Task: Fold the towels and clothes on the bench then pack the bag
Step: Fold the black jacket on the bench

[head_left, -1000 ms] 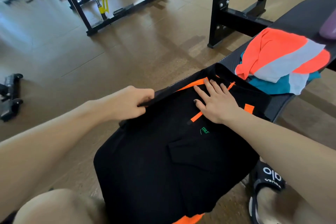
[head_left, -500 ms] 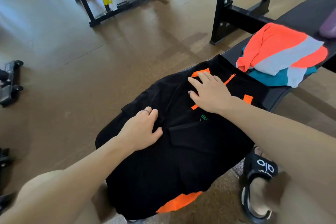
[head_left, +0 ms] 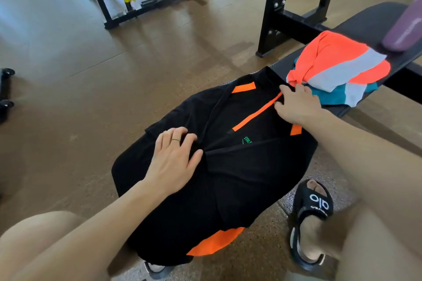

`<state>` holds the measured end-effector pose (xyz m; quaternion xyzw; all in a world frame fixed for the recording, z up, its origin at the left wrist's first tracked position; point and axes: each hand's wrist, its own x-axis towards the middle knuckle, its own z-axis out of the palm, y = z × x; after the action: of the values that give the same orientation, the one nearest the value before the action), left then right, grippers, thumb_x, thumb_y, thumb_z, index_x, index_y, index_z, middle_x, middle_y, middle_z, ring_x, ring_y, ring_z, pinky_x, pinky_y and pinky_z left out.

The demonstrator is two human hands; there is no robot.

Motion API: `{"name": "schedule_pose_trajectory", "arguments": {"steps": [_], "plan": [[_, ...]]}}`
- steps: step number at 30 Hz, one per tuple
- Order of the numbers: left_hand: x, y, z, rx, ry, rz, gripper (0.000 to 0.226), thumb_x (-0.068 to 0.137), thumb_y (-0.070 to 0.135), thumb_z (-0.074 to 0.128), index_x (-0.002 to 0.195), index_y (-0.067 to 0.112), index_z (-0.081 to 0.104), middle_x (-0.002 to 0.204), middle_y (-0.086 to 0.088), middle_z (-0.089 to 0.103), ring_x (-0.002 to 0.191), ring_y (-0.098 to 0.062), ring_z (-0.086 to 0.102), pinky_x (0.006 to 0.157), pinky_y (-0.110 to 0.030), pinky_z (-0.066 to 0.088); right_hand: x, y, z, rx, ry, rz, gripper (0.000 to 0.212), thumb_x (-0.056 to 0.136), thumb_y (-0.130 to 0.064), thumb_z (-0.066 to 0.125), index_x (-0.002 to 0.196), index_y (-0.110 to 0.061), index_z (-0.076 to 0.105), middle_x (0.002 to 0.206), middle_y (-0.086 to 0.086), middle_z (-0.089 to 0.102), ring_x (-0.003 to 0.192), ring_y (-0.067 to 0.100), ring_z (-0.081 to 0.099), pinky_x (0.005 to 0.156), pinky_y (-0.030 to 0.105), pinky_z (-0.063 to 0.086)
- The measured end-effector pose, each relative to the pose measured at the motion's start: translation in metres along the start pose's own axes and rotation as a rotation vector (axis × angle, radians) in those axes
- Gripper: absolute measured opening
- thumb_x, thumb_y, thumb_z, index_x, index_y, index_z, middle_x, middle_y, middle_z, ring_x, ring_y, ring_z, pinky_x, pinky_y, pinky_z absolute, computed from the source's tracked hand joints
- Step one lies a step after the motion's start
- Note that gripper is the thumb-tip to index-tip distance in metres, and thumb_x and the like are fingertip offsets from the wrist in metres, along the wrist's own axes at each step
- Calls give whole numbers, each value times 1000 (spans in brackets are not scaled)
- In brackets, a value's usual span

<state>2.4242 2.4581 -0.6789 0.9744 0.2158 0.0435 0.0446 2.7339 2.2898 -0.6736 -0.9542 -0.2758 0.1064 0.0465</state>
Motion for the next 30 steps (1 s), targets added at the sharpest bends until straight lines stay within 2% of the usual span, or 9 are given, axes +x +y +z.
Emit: {"name": "schedule_pose_trajectory", "arguments": {"steps": [2,4,8,12,15,18,21,25,30], "plan": [[0,14,0,-125,-88,-58,68,100,65,28,157,28,26,165,-5,21,154,-24,11,126,-45,6,3,11,4,-1,1,35,55,101,-46,39,153,-31,31,154,21,31,140,41,30,110,54,30],[0,27,6,-153,-193,-61,80,95,72,25,161,32,6,170,-3,1,156,-21,-5,127,-44,-2,6,15,9,-12,75,3,51,102,-42,40,151,-31,37,150,22,34,138,41,31,107,53,33],[-4,41,23,-8,-249,-64,81,94,74,16,161,34,-5,169,-6,-16,154,-25,-21,125,-46,-9,10,20,18,-65,287,-121,41,101,-29,47,141,-24,54,127,23,50,119,43,44,92,52,41],[-3,43,29,12,-237,-73,78,95,72,12,161,34,-6,168,-6,-17,153,-25,-23,124,-47,-10,12,30,29,-54,381,-214,40,99,-14,49,137,-15,61,103,25,55,93,44,54,75,51,44],[6,42,28,11,-238,-48,76,96,71,13,161,35,-4,169,-5,-15,154,-24,-19,125,-46,-8,17,40,28,-45,433,-222,39,98,-9,50,135,-11,62,97,26,55,88,46,56,66,46,39],[20,53,28,27,-236,-1,74,98,69,12,161,34,-3,169,-6,-13,155,-24,-14,126,-46,-3,32,60,18,21,429,-137,35,105,-23,44,126,-2,62,100,29,56,94,49,54,74,49,40],[38,75,30,19,-249,22,72,101,65,18,161,32,-3,169,-8,-14,155,-25,-16,126,-47,-6,42,75,15,63,432,-77,42,106,-33,38,124,-4,62,103,27,56,98,48,53,83,52,45],[56,94,35,-15,-249,29,72,102,62,20,162,30,-3,169,-9,-14,155,-26,-17,125,-46,-7,53,86,15,173,449,48,45,101,-42,38,100,-4,63,96,22,61,95,42,58,76,42,41],[43,81,25,-184,-229,61,70,103,58,28,161,33,-1,170,-4,-9,156,-19,-10,127,-42,0,54,86,10,-180,432,-92,37,100,-16,46,134,-13,60,108,29,49,102,47,47,87,51,38]]}}
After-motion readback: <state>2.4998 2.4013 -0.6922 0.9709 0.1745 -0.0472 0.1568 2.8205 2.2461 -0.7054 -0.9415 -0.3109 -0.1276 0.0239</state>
